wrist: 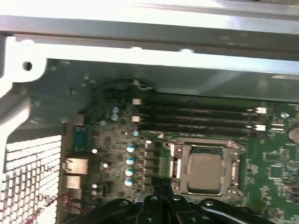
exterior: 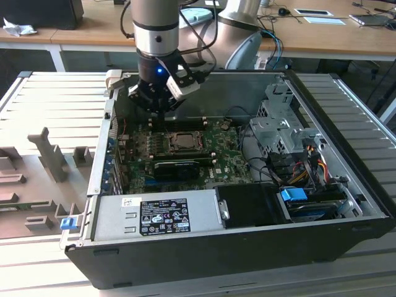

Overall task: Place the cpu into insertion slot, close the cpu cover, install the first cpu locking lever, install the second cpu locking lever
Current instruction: 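Install the first cpu locking lever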

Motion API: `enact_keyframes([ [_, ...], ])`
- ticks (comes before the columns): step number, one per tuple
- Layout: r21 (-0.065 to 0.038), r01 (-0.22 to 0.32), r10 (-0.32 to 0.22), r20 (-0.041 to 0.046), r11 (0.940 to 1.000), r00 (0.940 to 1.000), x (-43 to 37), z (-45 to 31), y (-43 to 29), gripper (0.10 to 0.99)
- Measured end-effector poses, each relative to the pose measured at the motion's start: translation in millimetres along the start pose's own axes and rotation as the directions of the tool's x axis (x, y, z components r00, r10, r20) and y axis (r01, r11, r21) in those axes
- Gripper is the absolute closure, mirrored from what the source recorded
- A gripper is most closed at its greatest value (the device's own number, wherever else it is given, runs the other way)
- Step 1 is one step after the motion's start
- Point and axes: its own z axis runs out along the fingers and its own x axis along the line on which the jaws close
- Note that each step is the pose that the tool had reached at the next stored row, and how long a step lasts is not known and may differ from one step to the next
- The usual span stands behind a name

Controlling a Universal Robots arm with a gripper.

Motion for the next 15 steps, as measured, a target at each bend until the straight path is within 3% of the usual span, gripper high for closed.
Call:
enact_keyframes([
  [3, 0.000, 0.001, -0.001, 0.0006, 1.0000, 1.0000, 8.1, 2.1, 1.5, 0.980],
  [9, 0.000, 0.002, -0.002, 0.0005, 1.0000, 1.0000, 16.1, 7.5, 9.9, 0.980],
  [15, 0.000, 0.002, -0.002, 0.0004, 1.0000, 1.0000, 16.0, 12.6, 28.8, 0.980],
])
